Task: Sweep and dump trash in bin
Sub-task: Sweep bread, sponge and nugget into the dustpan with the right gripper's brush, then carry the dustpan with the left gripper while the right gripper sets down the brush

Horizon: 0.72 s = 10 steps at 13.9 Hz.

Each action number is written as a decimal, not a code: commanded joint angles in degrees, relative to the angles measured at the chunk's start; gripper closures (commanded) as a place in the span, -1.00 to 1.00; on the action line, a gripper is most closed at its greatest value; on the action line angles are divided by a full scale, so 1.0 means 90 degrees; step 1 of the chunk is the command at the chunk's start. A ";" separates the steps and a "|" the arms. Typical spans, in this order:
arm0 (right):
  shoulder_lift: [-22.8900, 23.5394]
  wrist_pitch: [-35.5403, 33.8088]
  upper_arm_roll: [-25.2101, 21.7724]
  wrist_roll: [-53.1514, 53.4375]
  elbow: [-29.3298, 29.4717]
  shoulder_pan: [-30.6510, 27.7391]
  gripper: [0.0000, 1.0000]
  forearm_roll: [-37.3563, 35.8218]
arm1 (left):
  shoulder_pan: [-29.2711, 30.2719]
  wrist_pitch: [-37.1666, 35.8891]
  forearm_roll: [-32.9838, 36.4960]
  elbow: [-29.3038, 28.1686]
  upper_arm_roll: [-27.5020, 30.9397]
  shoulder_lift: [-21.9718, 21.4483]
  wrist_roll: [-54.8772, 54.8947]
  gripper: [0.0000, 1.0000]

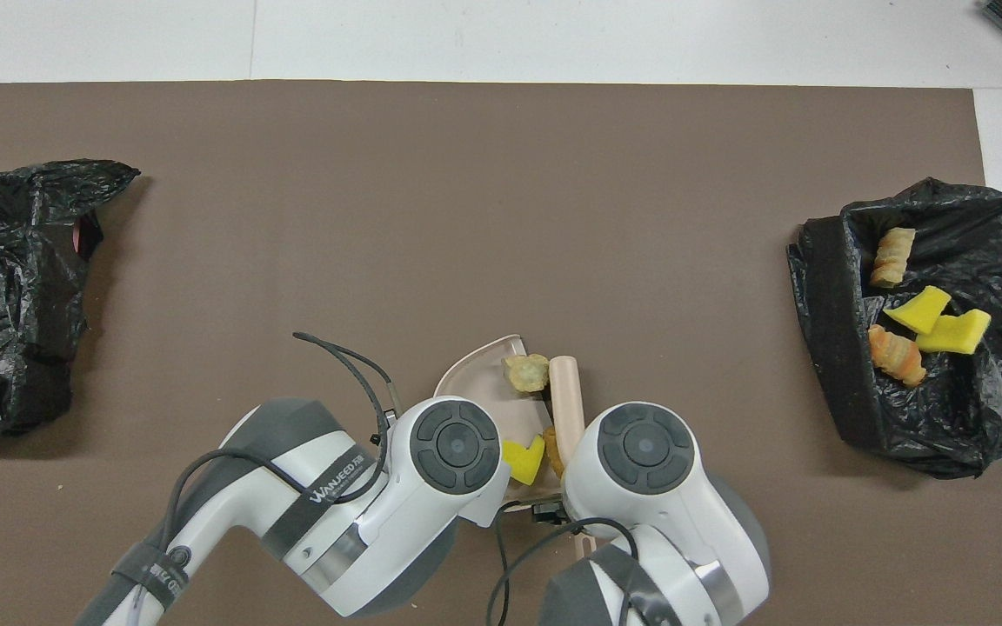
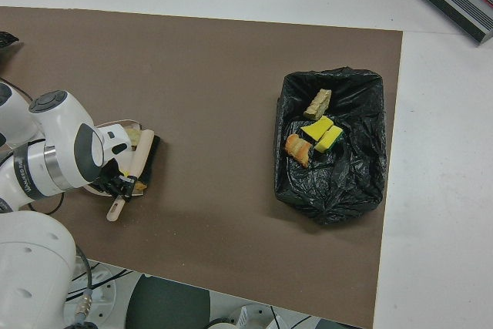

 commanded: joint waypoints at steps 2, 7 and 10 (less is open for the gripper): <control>0.0051 0.0043 0.0006 -0.0195 0.0271 0.0312 1.00 0.0514 | -0.0023 0.0347 0.0022 -0.0280 0.0077 -0.0162 0.0020 1.00; -0.0114 -0.0376 -0.0052 -0.0166 0.0535 0.0205 1.00 0.0397 | 0.0523 0.0884 0.0022 -0.0387 0.0087 -0.0084 0.0594 1.00; -0.0134 -0.0671 -0.0062 -0.0088 0.0770 0.0126 1.00 0.0348 | 0.1011 0.1216 0.0022 -0.0310 0.0087 0.0072 0.1112 1.00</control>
